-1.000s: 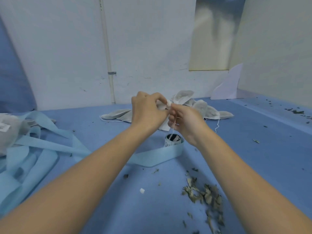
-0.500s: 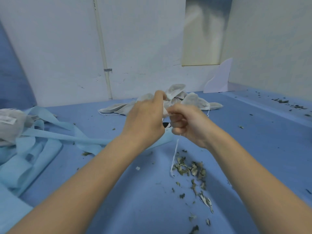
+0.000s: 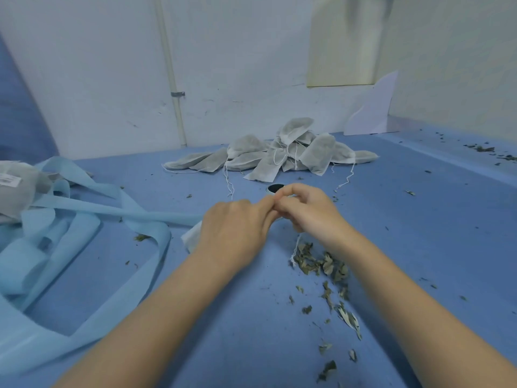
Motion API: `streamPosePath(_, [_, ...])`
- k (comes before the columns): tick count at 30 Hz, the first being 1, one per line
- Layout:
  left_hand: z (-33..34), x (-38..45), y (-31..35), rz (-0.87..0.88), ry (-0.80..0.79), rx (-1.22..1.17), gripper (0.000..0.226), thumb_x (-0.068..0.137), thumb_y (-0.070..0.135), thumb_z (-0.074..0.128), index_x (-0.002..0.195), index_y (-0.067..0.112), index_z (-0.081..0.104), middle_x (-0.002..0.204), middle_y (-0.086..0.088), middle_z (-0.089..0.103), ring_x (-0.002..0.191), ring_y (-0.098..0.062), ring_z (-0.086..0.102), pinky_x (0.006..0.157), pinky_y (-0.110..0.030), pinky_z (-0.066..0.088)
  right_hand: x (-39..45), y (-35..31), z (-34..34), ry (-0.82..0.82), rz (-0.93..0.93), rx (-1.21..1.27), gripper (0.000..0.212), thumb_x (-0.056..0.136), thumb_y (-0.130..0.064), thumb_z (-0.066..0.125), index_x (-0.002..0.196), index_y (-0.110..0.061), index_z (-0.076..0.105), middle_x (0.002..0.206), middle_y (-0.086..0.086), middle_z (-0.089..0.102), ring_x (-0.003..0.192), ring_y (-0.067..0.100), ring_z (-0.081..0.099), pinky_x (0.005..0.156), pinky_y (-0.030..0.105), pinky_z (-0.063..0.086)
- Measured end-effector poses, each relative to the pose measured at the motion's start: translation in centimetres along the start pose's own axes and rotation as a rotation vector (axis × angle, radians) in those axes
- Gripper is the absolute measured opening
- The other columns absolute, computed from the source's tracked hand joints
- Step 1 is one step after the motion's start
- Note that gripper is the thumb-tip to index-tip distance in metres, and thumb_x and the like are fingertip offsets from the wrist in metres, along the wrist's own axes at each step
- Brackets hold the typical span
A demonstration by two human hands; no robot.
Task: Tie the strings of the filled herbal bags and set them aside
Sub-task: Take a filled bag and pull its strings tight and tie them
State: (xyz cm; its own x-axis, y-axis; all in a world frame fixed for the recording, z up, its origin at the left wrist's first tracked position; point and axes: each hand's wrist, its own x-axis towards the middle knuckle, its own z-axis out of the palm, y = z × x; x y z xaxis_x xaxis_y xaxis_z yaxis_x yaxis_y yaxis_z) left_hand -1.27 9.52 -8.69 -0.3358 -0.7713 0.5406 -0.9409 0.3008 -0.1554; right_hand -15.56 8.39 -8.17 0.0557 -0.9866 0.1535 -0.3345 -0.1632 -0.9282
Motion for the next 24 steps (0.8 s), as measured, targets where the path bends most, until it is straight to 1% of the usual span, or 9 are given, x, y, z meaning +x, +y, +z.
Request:
streamPosePath(2, [0.6,0.1,-0.2,0.016,-0.005,-0.100,0.039,0.100,0.046,0.020,0.114,0.025,0.049,0.090,0.001,0.052,0.076,-0.025,0.046,0.062,-0.030,0.024,0.2,0.6,0.1,0.006,-0.020,-0.058,0.008,0.084,-0.024,0.059,0.080,-0.024,0.066,0.068,0.001,0.053,0.056,0.010,0.041,0.056,0.025,0.035])
streamPosePath(4, [1.1,0.2,-0.5,0.027,-0.009,-0.242,0.036,0.100,0.040,0.027,0.114,0.020,0.053,0.103,0.001,0.053,0.092,-0.024,0.051,0.072,-0.030,0.031,0.4,0.9,0.1,0.021,-0.033,-0.075,0.015,0.084,-0.027,0.059,0.071,-0.026,0.066,0.063,-0.004,0.052,0.063,0.011,0.047,0.057,0.025,0.035])
streamPosePath(6, [1.6,0.2,-0.7,0.000,0.016,-0.384,0.030,0.100,0.033,0.035,0.109,0.016,0.058,0.108,0.000,0.056,0.097,-0.023,0.053,0.078,-0.030,0.033,0.5,1.2,-0.1,0.069,-0.040,-0.105,0.026,0.085,-0.031,0.058,0.060,-0.028,0.064,0.057,-0.007,0.048,0.062,0.011,0.047,0.056,0.024,0.035])
streamPosePath(10, [1.7,0.0,-0.4,-0.188,0.024,-0.755,0.010,0.094,0.024,0.052,0.090,0.021,0.060,0.085,0.004,0.064,0.085,-0.022,0.058,0.078,-0.035,0.043,0.5,1.5,-0.7,0.131,-0.009,-0.126,0.044,0.089,-0.039,0.058,0.048,-0.024,0.061,0.049,-0.006,0.040,0.045,0.010,0.034,0.044,0.018,0.030])
streamPosePath(14, [1.4,0.1,0.4,-0.366,0.033,-1.077,0.010,0.087,0.020,0.063,0.079,0.026,0.060,0.070,0.011,0.068,0.066,-0.012,0.061,0.067,-0.025,0.048,0.6,1.0,-0.4,0.069,0.252,0.451,0.038,0.093,-0.026,0.052,0.058,-0.014,0.049,0.041,-0.009,0.026,0.037,0.009,0.018,0.034,0.018,0.017])
streamPosePath(18, [1.2,0.0,0.6,-0.455,0.020,-1.210,0.014,0.085,0.018,0.062,0.073,0.026,0.062,0.067,0.011,0.069,0.053,-0.003,0.056,0.060,-0.015,0.046,0.4,0.9,0.5,-0.011,0.438,1.015,0.023,0.091,-0.013,0.040,0.071,-0.009,0.050,0.043,-0.009,0.025,0.031,0.006,0.017,0.031,0.016,0.010])
streamPosePath(20, [1.3,0.0,0.6,-0.486,0.054,-1.211,0.012,0.084,0.019,0.062,0.074,0.025,0.062,0.071,0.009,0.069,0.060,-0.008,0.057,0.067,-0.022,0.048,0.2,0.6,0.8,-0.055,0.425,1.164,0.015,0.082,-0.007,0.041,0.080,-0.006,0.056,0.045,-0.008,0.028,0.033,0.007,0.017,0.034,0.017,0.011])
streamPosePath(22, [1.5,-0.1,0.7,-0.508,0.096,-1.200,0.010,0.084,0.020,0.063,0.075,0.024,0.062,0.075,0.009,0.069,0.069,-0.013,0.059,0.074,-0.030,0.049,-0.1,0.5,1.1,-0.085,0.381,1.226,0.025,0.070,-0.005,0.044,0.089,-0.003,0.060,0.047,-0.007,0.029,0.037,0.007,0.014,0.035,0.017,0.011])
streamPosePath(24, [1.6,-0.2,0.8,-0.511,0.131,-1.169,0.007,0.084,0.021,0.065,0.077,0.022,0.063,0.077,0.012,0.068,0.075,-0.013,0.062,0.075,-0.030,0.049,-0.4,0.7,1.5,-0.104,0.315,1.176,0.036,0.067,-0.006,0.044,0.098,-0.003,0.062,0.048,-0.006,0.032,0.042,0.007,0.012,0.036,0.017,0.011])
